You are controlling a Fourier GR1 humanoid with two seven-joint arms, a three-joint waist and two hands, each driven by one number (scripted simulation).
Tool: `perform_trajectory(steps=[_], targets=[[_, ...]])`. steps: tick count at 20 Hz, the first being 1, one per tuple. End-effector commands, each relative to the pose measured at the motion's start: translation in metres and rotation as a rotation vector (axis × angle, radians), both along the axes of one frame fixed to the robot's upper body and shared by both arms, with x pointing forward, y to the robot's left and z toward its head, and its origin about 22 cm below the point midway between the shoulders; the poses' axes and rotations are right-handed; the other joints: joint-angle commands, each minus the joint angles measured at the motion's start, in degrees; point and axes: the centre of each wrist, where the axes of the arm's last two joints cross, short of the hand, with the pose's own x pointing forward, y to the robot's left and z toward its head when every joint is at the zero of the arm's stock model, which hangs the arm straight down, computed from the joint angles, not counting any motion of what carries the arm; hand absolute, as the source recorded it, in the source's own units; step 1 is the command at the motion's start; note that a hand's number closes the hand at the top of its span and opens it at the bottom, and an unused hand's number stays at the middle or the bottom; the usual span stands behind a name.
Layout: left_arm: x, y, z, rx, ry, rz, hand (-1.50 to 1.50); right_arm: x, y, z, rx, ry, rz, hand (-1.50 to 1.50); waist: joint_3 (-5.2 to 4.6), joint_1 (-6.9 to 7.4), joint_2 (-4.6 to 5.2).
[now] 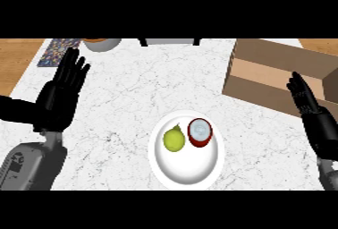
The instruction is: Pick the pear from the plate and place it in the cardboard box
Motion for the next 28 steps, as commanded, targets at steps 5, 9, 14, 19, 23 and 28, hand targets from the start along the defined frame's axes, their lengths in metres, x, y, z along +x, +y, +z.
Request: perform_trajectory(steps=[5, 9, 14, 19, 23, 28], targets=[[-0.003, 0.010, 0.007, 0.408, -0.108, -0.181, 0.00, 0.055, 0.048, 0.084, -0.005, 0.099, -0.146, -1.50, -1.79, 3.08, 2.18], [-0.005, 0.008, 0.003, 0.476, -0.084, -0.255, 0.00, 0.060, 0.044, 0.084, -0.336, 0.348, -0.223, -1.50, -1.86, 2.91, 2.12], [-0.021, 0.016, -0.020, 0.475, -0.084, -0.237, 0.00, 0.065, 0.097, 0.091, -0.522, 0.337, -0.029, -1.50, -1.45, 1.92, 2.07], [-0.009, 0.011, -0.003, 0.477, -0.079, -0.259, 0.00, 0.071, 0.129, 0.116, -0.691, 0.355, 0.136, -1.50, -1.41, 1.16, 2.05], [-0.010, 0.014, -0.011, 0.476, -0.075, -0.247, 0.00, 0.084, 0.170, 0.128, -0.853, 0.503, 0.206, -1.50, -1.50, 2.32, 2.20], [-0.006, 0.008, -0.016, 0.478, -0.092, -0.266, 0.00, 0.099, 0.217, 0.127, -1.009, 0.641, 0.373, -1.50, -1.47, 2.52, 2.49]])
